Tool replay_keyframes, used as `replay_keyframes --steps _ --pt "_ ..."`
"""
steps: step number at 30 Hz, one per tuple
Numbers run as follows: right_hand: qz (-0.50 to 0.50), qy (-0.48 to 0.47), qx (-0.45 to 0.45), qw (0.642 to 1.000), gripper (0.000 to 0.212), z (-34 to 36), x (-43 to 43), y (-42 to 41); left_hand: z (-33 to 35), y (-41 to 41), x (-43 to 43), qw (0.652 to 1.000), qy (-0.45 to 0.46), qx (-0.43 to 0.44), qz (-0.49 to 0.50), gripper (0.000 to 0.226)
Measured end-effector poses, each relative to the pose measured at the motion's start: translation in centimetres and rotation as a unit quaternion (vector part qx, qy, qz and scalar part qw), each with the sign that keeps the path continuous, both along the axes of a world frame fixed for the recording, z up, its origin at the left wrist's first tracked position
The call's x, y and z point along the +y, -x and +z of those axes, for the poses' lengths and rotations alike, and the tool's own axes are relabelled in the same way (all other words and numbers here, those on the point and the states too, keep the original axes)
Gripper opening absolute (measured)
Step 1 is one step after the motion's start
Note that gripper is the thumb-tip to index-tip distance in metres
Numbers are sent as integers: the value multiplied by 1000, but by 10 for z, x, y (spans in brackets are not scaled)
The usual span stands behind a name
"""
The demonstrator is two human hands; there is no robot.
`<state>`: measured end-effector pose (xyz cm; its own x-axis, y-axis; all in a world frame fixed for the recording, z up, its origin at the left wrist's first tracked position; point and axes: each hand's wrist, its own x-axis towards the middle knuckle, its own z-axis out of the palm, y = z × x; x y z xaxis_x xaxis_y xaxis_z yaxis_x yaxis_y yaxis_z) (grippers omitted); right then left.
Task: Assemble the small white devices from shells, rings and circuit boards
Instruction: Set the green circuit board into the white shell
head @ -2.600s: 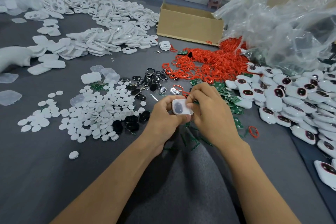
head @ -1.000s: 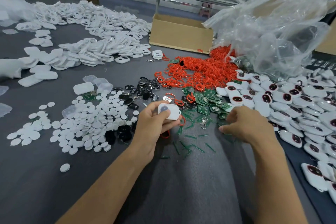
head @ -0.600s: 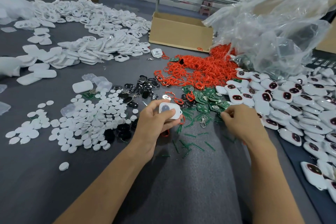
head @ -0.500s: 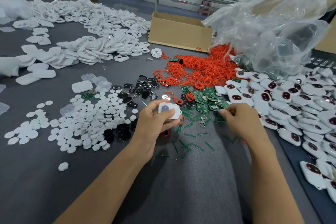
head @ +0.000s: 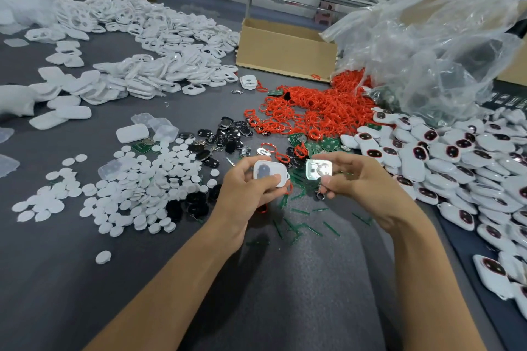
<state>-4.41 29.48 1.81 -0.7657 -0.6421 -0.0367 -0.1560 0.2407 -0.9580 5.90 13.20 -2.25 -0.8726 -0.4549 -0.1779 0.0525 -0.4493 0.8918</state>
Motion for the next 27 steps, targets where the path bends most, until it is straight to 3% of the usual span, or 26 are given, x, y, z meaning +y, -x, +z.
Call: replay_keyframes --steps 4,12,15,19,27 --pt "31 38 40 998 43 1 -14 -9 -2 0 2 1000 24 10 -12 37" --pt "40 92 44 994 37 -1 -28 -18 -5 1 2 998 48 14 -29 45" --pt "28 110 84 990 34 -1 -32 -21 -5 1 2 998 45 15 -28 44" --pt "7 112 163 980 43 -4 -37 -24 -5 1 2 999 40 22 -29 42" --pt "-6 97 176 980 40 -7 -38 -21 -3 3 3 999 29 30 -24 41"
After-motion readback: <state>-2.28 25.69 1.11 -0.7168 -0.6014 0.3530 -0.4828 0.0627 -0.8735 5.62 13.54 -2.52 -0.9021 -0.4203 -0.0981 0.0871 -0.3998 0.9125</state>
